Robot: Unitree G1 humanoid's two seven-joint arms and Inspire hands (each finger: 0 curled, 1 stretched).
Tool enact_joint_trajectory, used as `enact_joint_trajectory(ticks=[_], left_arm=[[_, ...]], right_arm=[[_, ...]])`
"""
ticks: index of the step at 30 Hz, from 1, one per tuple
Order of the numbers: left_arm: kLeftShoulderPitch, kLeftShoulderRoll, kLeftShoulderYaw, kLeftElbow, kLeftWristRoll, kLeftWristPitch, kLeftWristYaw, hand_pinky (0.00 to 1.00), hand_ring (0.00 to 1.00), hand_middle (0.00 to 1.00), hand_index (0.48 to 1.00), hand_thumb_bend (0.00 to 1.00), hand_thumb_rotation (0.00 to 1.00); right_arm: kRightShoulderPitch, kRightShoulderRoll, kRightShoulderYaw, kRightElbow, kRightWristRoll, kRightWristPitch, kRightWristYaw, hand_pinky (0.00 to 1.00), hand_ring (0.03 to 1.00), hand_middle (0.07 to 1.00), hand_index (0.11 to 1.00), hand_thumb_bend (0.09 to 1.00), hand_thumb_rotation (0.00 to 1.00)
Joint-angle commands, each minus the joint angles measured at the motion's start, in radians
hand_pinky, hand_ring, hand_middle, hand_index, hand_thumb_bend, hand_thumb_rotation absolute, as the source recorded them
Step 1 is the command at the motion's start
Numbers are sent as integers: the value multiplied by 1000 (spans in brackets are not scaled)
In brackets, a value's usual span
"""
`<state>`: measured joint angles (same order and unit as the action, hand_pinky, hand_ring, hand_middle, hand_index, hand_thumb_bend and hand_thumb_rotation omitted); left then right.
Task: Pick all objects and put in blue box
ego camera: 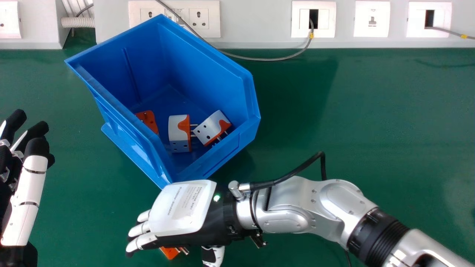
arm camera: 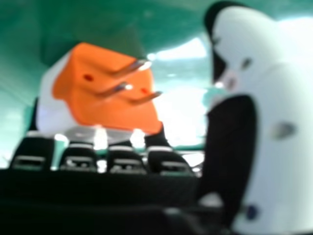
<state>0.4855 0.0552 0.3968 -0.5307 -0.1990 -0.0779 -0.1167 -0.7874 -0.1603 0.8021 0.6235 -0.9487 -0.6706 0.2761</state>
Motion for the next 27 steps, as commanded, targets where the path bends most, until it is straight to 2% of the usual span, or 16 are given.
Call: enact_joint_trajectory(ticks=[1, 6, 10, 14, 24, 27], left_arm=[[1, 2, 1, -18, -10, -28, 2, 863, 909, 880, 919, 534, 714], [0, 2, 2, -16, -11, -28, 1, 863, 909, 880, 919, 533, 713], [7, -3, -6, -31, -4, -19, 7, 863, 909, 880, 919, 533, 712], [11, 1, -7, -36, -5, -14, 11, 863, 909, 880, 919, 533, 712], [10, 2, -11, -42, 0, -12, 18, 864, 910, 882, 918, 547, 710], [9, 3, -10, -42, -2, -12, 18, 866, 911, 882, 918, 548, 710]], right_arm=[[-33, 9, 8, 8, -5, -2, -15, 739, 914, 914, 873, 535, 0], [-49, 15, 28, 39, -19, 8, -49, 731, 908, 910, 866, 539, 0], [-56, 28, 35, 65, -24, 22, -74, 724, 904, 904, 858, 540, 0], [-64, 37, 49, 87, -43, 36, -101, 713, 899, 894, 847, 536, 0], [-78, 53, 79, 115, -67, 72, -144, 709, 897, 899, 850, 634, 0], [-79, 57, 79, 124, -61, 73, -143, 710, 895, 897, 849, 639, 0]])
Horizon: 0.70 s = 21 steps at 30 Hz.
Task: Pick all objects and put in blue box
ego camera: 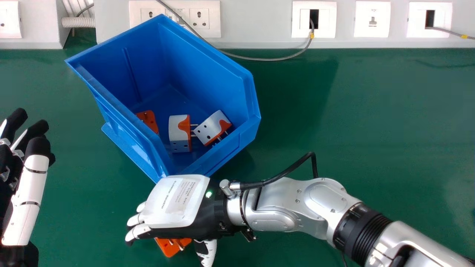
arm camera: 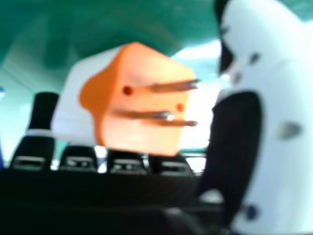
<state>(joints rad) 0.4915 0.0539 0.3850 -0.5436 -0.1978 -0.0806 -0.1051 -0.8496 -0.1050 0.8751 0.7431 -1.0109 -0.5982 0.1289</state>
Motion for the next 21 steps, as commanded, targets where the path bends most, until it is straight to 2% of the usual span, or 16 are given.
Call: enact_joint_trajectory(ticks=[1, 9, 12, 13, 14, 15, 16, 17, 18, 21], left_arm=[[3, 5, 2, -28, -3, -10, 6, 866, 911, 882, 919, 546, 710], [-4, 9, 8, -18, -3, -13, 5, 870, 910, 879, 919, 537, 711], [-7, 9, 9, -18, -3, -9, 7, 871, 910, 878, 917, 537, 712], [-7, 8, 8, -18, -3, -9, 8, 871, 910, 878, 917, 537, 712], [-7, 9, 9, -18, -3, -9, 8, 871, 910, 878, 916, 538, 713], [-7, 9, 9, -17, -2, -9, 8, 871, 910, 878, 916, 538, 713], [-7, 9, 9, -17, -2, -9, 8, 872, 909, 877, 916, 538, 714], [-7, 9, 9, -16, -3, -10, 9, 872, 909, 877, 916, 538, 714], [-7, 9, 8, -17, -3, -9, 9, 872, 908, 877, 915, 539, 714], [-5, 9, 6, -22, -2, -6, 10, 872, 907, 876, 915, 540, 714]], right_arm=[[-17, 3, 5, 6, 3, 1, 4, 711, 893, 895, 848, 633, 0], [-20, 15, 10, 42, -6, 3, -47, 676, 841, 841, 792, 613, 0], [-15, 15, 14, 51, -15, 3, -92, 596, 748, 758, 707, 623, 0], [-12, 14, 14, 52, -16, 2, -108, 596, 748, 758, 707, 623, 0], [-9, 13, 13, 52, -18, 1, -122, 568, 712, 723, 663, 600, 23], [-6, 12, 13, 53, -19, -1, -136, 568, 712, 723, 663, 600, 23], [-5, 12, 14, 55, -20, -2, -145, 517, 649, 667, 632, 583, 18], [-3, 12, 16, 58, -21, -2, -157, 517, 649, 667, 632, 583, 18], [-2, 13, 17, 63, -21, -3, -172, 463, 592, 623, 610, 569, 14], [-3, 17, 21, 81, -19, -12, -219, 403, 546, 586, 590, 558, 11]])
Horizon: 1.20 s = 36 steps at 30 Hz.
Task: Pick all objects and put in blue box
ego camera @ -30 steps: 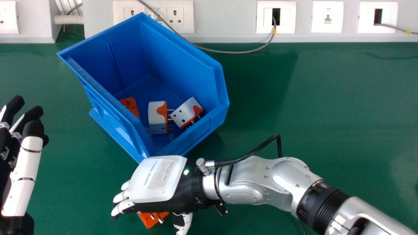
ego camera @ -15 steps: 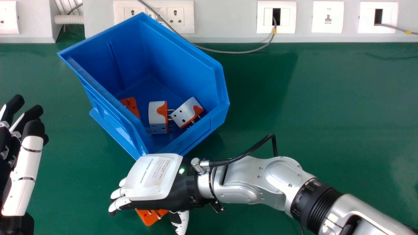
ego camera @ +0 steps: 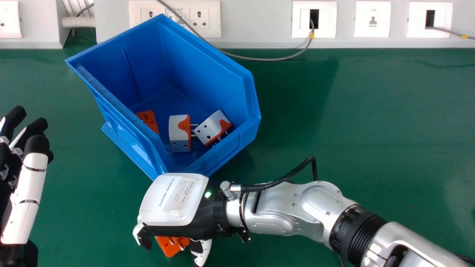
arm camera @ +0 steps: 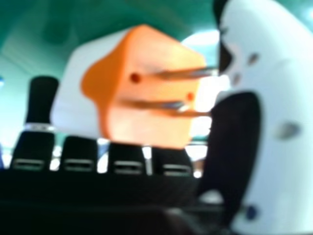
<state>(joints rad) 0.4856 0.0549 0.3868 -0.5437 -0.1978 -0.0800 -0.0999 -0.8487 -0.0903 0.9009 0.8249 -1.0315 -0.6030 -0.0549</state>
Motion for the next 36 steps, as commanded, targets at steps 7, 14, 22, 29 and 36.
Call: enact_joint_trajectory(ticks=[7, 14, 22, 29, 36], left_arm=[[-1, 11, 8, -20, -6, -3, 5, 872, 904, 875, 913, 545, 712], [1, 12, 11, -18, -10, -7, 1, 872, 903, 875, 912, 547, 710], [3, 12, 13, -18, -9, -11, -2, 872, 902, 874, 912, 548, 709], [-1, 15, 19, -9, -10, -15, -5, 872, 902, 874, 912, 545, 709], [-5, 16, 21, -10, -9, -11, -6, 872, 902, 874, 912, 540, 707]], right_arm=[[-19, 11, -3, 31, 6, -23, -76, 225, 295, 491, 519, 540, 4], [-25, 14, 14, 55, -28, -20, -163, 188, 224, 429, 500, 528, 1], [-36, 18, 37, 81, -71, -13, -253, 63, 94, 162, 473, 514, 92], [-35, 22, 37, 86, -68, -10, -258, 55, 82, 136, 470, 512, 104], [-31, 21, 31, 73, -64, -7, -260, 51, 78, 125, 469, 511, 108]])
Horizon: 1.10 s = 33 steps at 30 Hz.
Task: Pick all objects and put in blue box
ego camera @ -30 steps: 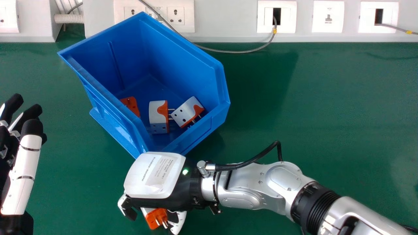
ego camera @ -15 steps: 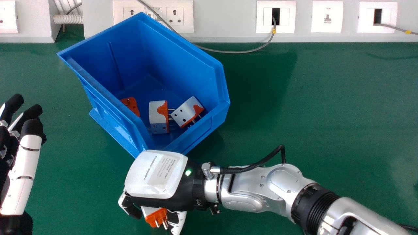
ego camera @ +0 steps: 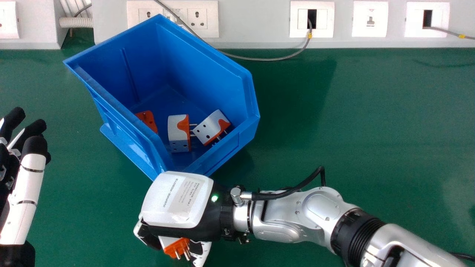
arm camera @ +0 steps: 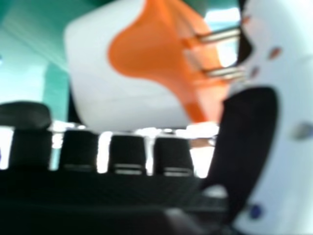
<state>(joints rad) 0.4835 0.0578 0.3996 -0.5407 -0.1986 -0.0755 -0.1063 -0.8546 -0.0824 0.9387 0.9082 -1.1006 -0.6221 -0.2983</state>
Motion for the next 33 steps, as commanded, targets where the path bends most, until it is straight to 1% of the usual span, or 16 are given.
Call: enact_joint_trajectory(ticks=[1, 7, 13, 18, 20, 22, 23, 24, 26, 28, 30, 33], left_arm=[[-4, 13, 9, -13, -8, -15, 0, 872, 902, 874, 912, 540, 707], [-8, 14, 13, -10, -15, -12, -1, 872, 902, 874, 912, 540, 707], [-8, 12, 10, -18, -16, -4, 1, 872, 902, 875, 912, 540, 707], [-10, 14, 11, -22, -17, 1, 1, 872, 903, 875, 912, 540, 707], [-12, 15, 11, -24, -17, 5, 2, 872, 903, 875, 912, 540, 707], [-15, 17, 13, -23, -17, 6, 2, 872, 903, 875, 912, 540, 707], [-15, 17, 14, -22, -17, 5, 1, 872, 903, 875, 912, 541, 707], [-16, 18, 16, -19, -16, 3, 0, 872, 903, 875, 912, 541, 707], [-19, 20, 18, -12, -16, 0, -2, 873, 903, 875, 912, 541, 707], [-23, 21, 21, -5, -16, -3, -3, 873, 903, 875, 912, 542, 707], [-25, 22, 23, -1, -16, -5, -3, 872, 903, 875, 912, 542, 707], [-25, 21, 24, -1, -12, -6, -1, 872, 902, 875, 911, 549, 710]], right_arm=[[-24, 13, -7, -10, 6, 10, -21, 49, 77, 121, 469, 511, 109], [-21, 14, -15, -15, 18, 12, -9, 41, 72, 116, 468, 511, 109], [-11, 10, -26, -40, 40, 4, 30, 56, 82, 133, 469, 510, 110], [1, 1, -31, -70, 53, -5, 43, 70, 92, 149, 469, 510, 110], [2, -1, -29, -77, 53, -6, 42, 99, 119, 231, 476, 513, 70], [0, 0, -25, -77, 47, -7, 33, 99, 119, 231, 476, 513, 70], [-1, 0, -24, -77, 45, -7, 31, 99, 121, 261, 476, 514, 56], [-2, 1, -23, -75, 43, -8, 26, 99, 121, 261, 476, 514, 56], [-6, 2, -22, -70, 40, -10, 17, 93, 120, 304, 475, 516, 35], [-9, 4, -20, -63, 37, -11, 7, 90, 118, 320, 474, 517, 28], [-11, 5, -21, -58, 38, -11, 2, 89, 117, 332, 473, 518, 22], [-9, 5, -22, -63, 40, -11, 0, 81, 109, 364, 471, 521, 11]])
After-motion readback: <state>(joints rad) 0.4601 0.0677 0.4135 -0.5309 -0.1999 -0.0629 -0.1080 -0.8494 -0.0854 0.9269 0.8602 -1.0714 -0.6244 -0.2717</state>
